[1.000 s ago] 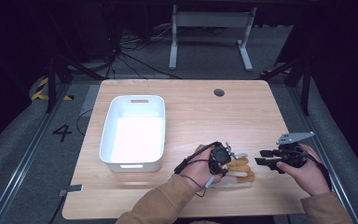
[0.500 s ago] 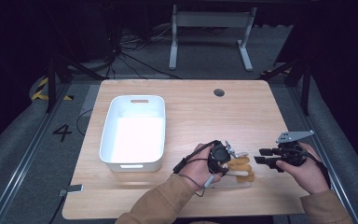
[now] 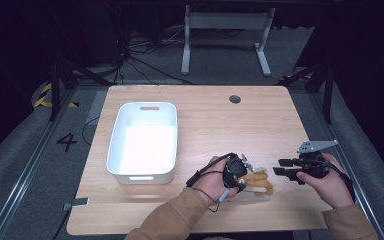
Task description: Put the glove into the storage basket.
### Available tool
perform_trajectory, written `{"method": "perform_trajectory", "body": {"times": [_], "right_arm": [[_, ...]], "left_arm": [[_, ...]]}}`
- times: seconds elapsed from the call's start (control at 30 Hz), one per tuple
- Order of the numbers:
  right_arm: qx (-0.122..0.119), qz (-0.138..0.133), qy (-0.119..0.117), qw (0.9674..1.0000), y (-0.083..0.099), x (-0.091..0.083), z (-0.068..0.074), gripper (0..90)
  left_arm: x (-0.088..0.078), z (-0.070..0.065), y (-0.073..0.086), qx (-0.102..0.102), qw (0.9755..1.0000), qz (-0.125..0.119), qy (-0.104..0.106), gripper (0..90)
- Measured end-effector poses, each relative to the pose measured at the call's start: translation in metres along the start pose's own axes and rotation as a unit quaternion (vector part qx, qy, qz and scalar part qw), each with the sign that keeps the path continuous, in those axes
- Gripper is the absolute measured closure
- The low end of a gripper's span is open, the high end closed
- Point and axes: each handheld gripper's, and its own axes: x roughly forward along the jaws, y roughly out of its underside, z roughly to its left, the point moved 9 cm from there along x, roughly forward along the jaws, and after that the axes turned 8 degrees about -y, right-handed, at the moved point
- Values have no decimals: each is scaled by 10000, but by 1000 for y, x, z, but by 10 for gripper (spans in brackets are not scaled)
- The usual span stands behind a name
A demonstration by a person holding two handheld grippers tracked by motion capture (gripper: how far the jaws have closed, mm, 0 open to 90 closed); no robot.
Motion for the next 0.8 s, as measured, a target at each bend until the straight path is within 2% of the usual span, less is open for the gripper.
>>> {"method": "perform_trajectory", "body": {"times": [0.17, 0.27, 0.37, 0.5, 0.53, 0.63, 0.77, 0.8], "right_arm": [[-4, -9, -1, 10000, 0, 0, 0, 547], [23, -29, 7, 10000, 0, 0, 0, 543], [17, -44, 0, 10000, 0, -1, 0, 539], [23, -55, 3, 10000, -1, 0, 0, 534], [26, -54, 2, 10000, -1, 0, 0, 533], [40, -52, -1, 10000, 0, 0, 0, 530], [26, -60, -10, 10000, 0, 0, 0, 526], [25, -61, -11, 10000, 0, 0, 0, 525]], "left_arm": [[6, -1, 2, 62, 10000, -6, 15, 666], [7, -2, 2, 74, 10000, -22, 17, 608], [8, -3, 2, 84, 10000, -42, 30, 515], [11, 1, 0, 199, 9996, -115, -169, 264], [12, 1, 0, 216, 9996, -120, -168, 241], [15, 2, 0, 211, 9994, -113, -236, 199], [15, 2, 1, 378, 9989, -96, -259, 214], [14, 2, 1, 361, 9989, -116, -257, 227]]}}
